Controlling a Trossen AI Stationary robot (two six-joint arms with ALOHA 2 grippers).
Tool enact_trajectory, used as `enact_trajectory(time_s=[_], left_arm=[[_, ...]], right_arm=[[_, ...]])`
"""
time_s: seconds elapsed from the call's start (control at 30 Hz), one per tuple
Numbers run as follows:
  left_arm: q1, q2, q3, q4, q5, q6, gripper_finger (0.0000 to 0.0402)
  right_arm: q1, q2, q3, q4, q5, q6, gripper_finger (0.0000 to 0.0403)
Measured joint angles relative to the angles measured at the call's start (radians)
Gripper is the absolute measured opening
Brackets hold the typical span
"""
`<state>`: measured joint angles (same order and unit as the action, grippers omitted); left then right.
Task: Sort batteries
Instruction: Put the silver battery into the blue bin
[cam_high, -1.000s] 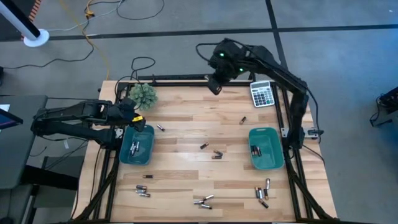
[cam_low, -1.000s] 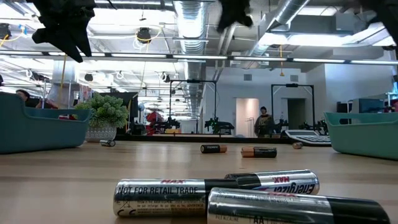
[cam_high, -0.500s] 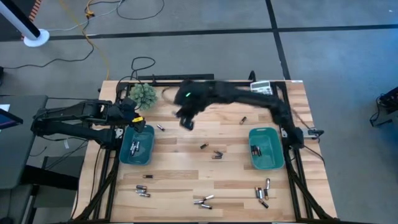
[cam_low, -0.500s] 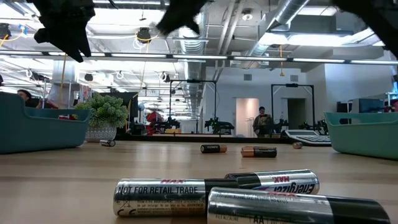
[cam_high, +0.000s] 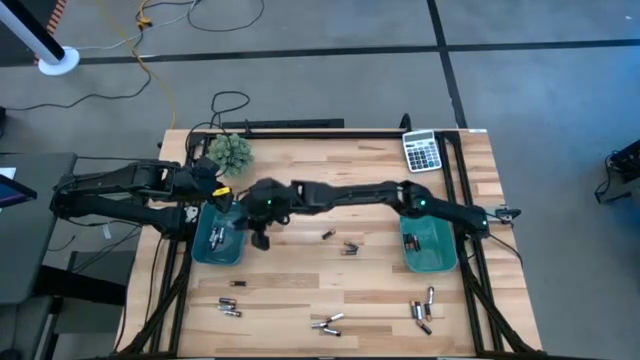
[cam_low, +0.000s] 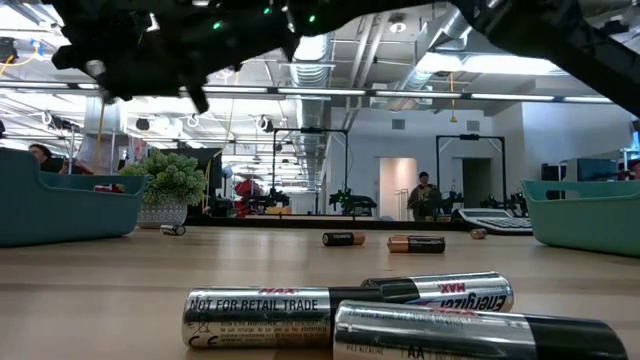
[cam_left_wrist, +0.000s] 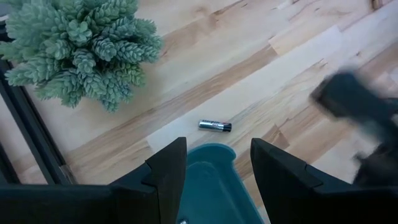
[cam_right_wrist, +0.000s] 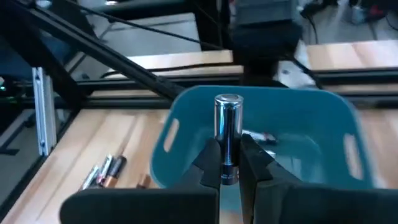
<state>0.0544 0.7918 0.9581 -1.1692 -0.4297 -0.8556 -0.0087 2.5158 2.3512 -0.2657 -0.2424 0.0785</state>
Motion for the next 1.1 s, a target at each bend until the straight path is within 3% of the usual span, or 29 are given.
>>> enact_trajectory(time_s=[0.47,1.1], left_arm=[[0.000,0.000,0.000,0.000,0.000,-0.028,0.0174],[0.000,0.000,0.000,0.001,0.000,-0.032,0.0174]], right_arm=[[0.000,0.161,0.000,0.234,0.000,0.009,0.0028],[-0.023,0.173,0.000,0.064,0.003,0.016,0.0045]])
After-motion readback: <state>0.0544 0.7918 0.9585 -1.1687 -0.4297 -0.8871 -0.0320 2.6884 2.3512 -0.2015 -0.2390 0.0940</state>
